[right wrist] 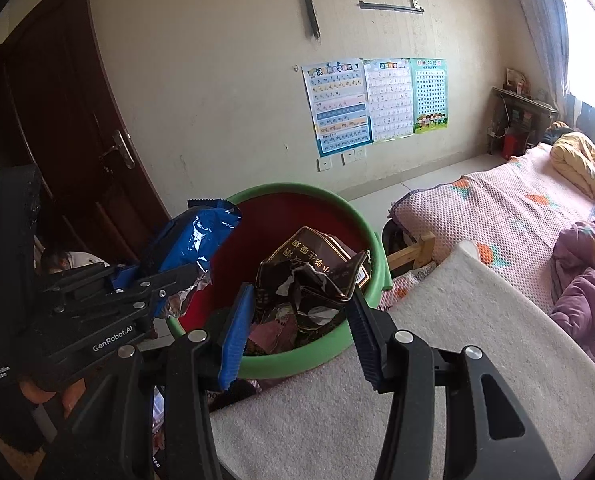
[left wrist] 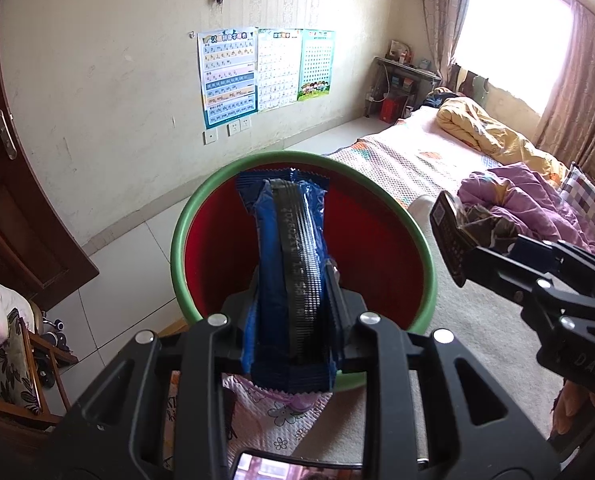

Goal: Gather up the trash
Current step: 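Open both tools over the red bucket to drop the wrappers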

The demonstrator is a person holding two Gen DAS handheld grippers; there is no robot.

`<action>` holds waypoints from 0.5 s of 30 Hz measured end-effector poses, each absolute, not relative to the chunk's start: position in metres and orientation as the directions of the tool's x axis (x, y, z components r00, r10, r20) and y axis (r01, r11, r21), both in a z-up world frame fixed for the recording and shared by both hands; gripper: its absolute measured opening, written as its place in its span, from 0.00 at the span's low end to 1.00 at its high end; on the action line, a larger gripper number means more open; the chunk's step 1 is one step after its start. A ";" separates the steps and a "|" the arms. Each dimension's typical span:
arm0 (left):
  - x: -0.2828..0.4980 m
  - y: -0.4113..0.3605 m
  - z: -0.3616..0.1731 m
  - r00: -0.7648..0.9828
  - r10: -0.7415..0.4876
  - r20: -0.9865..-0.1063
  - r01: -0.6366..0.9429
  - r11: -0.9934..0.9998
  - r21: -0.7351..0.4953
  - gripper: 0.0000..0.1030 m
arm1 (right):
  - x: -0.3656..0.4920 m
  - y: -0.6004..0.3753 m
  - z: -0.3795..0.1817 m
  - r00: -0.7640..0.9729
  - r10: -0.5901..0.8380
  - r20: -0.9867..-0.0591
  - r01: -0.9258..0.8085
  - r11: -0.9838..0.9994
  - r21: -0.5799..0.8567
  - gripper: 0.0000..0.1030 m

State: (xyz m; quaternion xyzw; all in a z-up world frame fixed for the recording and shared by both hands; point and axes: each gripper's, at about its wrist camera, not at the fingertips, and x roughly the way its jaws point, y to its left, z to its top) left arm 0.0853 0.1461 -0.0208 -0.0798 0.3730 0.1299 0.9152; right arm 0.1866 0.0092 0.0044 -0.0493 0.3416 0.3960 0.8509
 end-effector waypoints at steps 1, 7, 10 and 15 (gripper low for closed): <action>0.088 0.148 -0.022 0.683 0.185 -0.707 -0.304 0.952 -0.044 0.28 | 0.188 0.013 0.004 0.453 0.643 -0.617 -0.714 0.676 0.181 0.46; 0.087 0.154 -0.023 0.673 0.221 -0.706 -0.347 0.937 -0.037 0.41 | 0.187 0.014 0.008 0.465 0.660 -0.590 -0.731 0.663 0.165 0.63; 0.079 0.153 -0.020 0.684 0.216 -0.697 -0.347 0.937 -0.050 0.47 | 0.180 -0.005 0.013 0.487 0.669 -0.561 -0.708 0.679 0.195 0.73; 0.060 0.134 -0.002 0.778 0.107 -0.619 -0.267 0.948 -0.172 0.81 | 0.149 -0.054 0.029 0.593 0.658 -0.464 -0.649 0.732 0.209 0.89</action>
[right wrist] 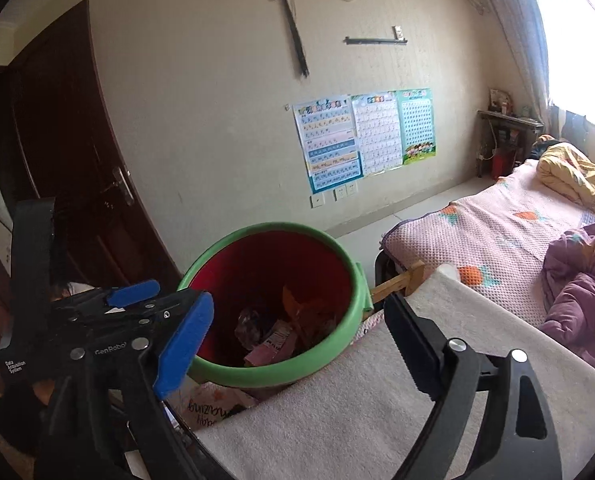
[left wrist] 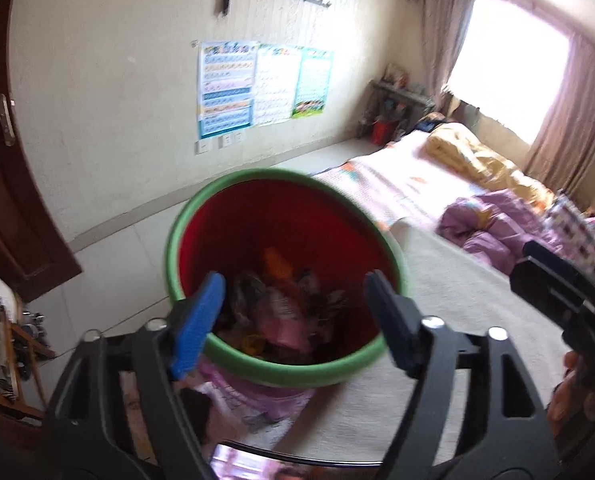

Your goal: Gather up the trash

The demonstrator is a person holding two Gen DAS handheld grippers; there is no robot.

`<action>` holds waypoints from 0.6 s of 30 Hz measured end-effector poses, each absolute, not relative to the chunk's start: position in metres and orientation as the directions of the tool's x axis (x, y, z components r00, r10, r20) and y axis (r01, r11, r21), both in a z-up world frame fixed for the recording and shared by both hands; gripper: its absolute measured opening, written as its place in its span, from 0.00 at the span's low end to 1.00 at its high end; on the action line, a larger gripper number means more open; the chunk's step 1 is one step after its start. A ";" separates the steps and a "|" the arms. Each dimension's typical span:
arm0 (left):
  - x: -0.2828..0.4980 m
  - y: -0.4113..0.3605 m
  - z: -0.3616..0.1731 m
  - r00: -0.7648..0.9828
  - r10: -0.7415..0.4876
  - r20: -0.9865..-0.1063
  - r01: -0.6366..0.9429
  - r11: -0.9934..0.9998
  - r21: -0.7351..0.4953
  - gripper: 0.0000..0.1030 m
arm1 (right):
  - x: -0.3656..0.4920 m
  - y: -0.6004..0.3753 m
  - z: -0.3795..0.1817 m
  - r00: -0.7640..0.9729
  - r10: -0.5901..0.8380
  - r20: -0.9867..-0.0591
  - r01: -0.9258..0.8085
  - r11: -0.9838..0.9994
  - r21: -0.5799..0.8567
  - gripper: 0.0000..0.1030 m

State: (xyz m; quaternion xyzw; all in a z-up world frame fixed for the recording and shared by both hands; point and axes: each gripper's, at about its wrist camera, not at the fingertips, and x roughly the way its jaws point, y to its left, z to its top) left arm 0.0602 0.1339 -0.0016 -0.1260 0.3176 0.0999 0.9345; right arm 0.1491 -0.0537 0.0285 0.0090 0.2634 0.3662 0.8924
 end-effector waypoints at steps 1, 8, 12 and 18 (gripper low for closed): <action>0.057 0.128 0.003 0.800 0.090 -0.594 -0.247 0.951 -0.188 0.83 | 0.140 -0.067 0.032 0.628 0.651 -0.427 -0.633 0.746 0.207 0.92; 0.045 0.076 0.034 0.873 0.087 -0.479 -0.208 0.956 -0.206 0.95 | 0.091 -0.138 0.038 0.871 0.421 -0.255 -0.403 0.907 0.123 0.94; 0.048 0.058 0.041 0.873 0.123 -0.472 -0.226 0.959 -0.169 0.95 | 0.087 -0.165 0.035 0.890 0.366 -0.274 -0.340 0.930 0.138 0.94; 0.046 0.039 0.040 0.864 0.078 -0.497 -0.177 0.972 -0.154 0.95 | 0.087 -0.191 0.029 0.906 0.310 -0.290 -0.279 0.949 0.143 0.94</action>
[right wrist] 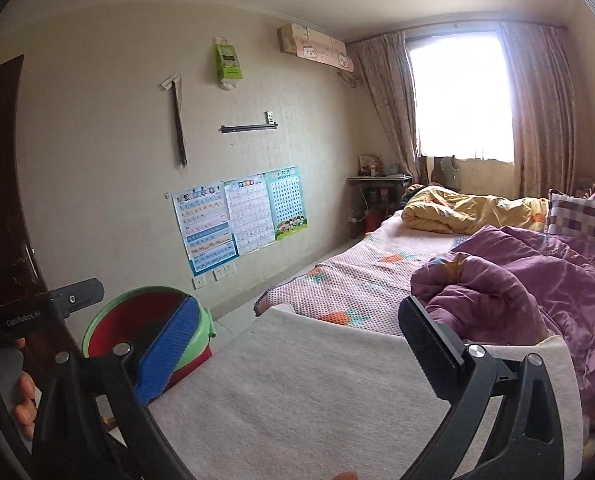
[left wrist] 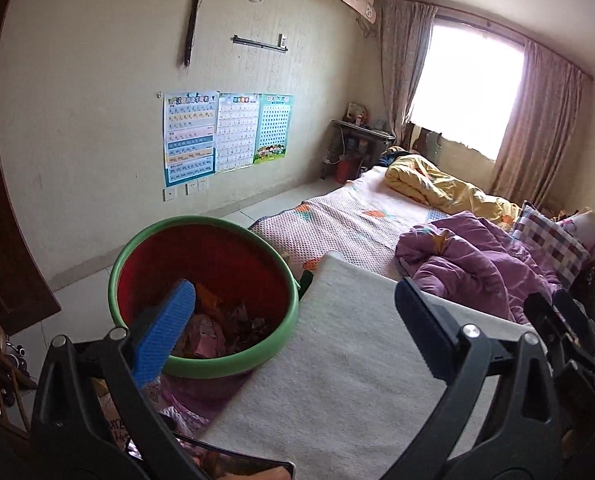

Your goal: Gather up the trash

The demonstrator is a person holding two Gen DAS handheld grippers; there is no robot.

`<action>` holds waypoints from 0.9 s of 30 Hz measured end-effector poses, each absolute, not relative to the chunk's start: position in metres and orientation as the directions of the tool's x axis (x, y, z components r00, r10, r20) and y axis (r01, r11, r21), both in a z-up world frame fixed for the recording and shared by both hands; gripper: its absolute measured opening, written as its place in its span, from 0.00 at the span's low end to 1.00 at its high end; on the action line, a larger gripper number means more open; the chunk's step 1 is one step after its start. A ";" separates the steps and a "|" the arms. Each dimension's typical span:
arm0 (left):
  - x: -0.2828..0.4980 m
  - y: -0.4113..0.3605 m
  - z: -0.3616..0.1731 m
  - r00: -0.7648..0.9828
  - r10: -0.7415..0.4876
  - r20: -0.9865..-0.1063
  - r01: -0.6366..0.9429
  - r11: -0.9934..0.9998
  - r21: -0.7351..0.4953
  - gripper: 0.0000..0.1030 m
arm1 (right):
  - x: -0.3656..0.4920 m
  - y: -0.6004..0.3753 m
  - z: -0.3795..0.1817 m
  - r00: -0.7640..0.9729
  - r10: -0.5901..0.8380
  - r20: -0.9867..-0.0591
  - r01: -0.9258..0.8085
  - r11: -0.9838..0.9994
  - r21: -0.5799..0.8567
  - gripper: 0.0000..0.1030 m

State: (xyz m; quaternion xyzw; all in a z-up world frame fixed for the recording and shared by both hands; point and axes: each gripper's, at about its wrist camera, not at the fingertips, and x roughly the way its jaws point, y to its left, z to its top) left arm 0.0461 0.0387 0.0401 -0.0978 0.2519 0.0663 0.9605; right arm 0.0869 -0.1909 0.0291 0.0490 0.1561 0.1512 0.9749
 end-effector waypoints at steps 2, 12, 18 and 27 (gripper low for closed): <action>0.046 0.037 0.040 0.861 0.061 -0.505 -0.166 0.972 -0.167 0.95 | 0.087 -0.192 0.027 0.907 0.304 -0.292 -0.274 0.951 0.140 0.94; 0.046 0.038 0.038 0.853 0.043 -0.520 -0.147 0.976 -0.161 0.95 | 0.089 -0.185 0.021 0.898 0.309 -0.313 -0.281 0.951 0.133 0.94; 0.046 0.038 0.038 0.853 0.045 -0.520 -0.149 0.976 -0.158 0.95 | 0.089 -0.182 0.019 0.894 0.309 -0.326 -0.282 0.951 0.129 0.94; 0.046 0.035 0.036 0.849 0.036 -0.527 -0.140 0.977 -0.159 0.95 | 0.090 -0.180 0.012 0.886 0.311 -0.344 -0.285 0.950 0.127 0.94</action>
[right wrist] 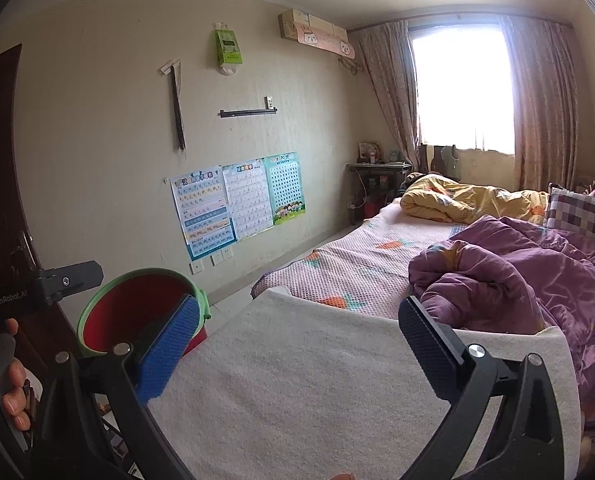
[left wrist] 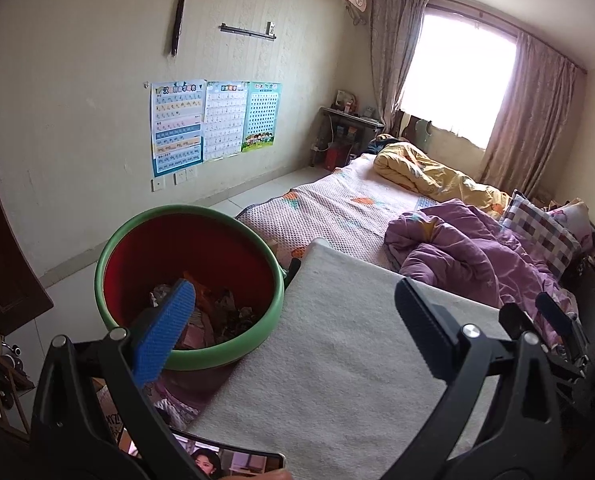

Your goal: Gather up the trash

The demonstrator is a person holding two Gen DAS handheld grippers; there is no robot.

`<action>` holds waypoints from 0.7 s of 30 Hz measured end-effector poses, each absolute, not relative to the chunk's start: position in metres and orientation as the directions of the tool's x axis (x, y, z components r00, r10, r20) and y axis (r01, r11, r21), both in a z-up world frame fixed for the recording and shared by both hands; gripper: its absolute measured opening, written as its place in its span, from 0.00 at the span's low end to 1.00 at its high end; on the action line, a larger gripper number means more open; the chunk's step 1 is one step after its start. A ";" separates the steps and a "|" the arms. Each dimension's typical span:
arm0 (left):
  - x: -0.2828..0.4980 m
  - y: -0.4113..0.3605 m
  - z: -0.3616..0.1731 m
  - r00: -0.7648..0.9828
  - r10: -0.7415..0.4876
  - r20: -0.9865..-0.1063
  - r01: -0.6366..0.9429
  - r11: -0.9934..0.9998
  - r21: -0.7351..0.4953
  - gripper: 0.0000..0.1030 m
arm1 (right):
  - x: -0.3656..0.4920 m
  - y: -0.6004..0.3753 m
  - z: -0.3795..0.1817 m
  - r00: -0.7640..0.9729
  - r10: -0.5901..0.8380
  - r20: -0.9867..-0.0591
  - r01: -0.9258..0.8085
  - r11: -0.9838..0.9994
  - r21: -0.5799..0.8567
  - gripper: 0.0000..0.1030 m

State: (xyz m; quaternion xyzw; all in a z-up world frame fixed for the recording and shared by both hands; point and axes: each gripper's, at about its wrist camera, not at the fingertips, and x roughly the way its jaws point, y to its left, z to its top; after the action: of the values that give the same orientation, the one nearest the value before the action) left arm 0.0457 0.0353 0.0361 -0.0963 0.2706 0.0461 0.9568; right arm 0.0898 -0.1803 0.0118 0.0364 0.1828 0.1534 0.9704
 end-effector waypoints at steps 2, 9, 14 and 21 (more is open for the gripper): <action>0.046 0.035 0.036 0.849 0.034 -0.528 -0.140 0.977 -0.161 0.95 | 0.091 -0.180 0.012 0.885 0.309 -0.347 -0.282 0.951 0.128 0.94; 0.046 0.034 0.035 0.845 0.044 -0.534 -0.148 0.977 -0.153 0.95 | 0.090 -0.181 0.009 0.883 0.307 -0.356 -0.279 0.952 0.127 0.94; 0.047 0.034 0.034 0.841 0.056 -0.538 -0.161 0.976 -0.149 0.95 | 0.091 -0.181 0.008 0.881 0.308 -0.359 -0.281 0.951 0.126 0.94; 0.048 0.033 0.034 0.843 0.057 -0.536 -0.159 0.977 -0.145 0.95 | 0.090 -0.181 0.008 0.881 0.308 -0.359 -0.281 0.951 0.127 0.94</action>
State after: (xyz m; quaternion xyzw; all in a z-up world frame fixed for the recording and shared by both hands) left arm 0.0475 0.0333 0.0339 -0.0922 0.2749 0.0566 0.9554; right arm 0.0902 -0.1807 0.0081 0.0354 0.1909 0.1518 0.9691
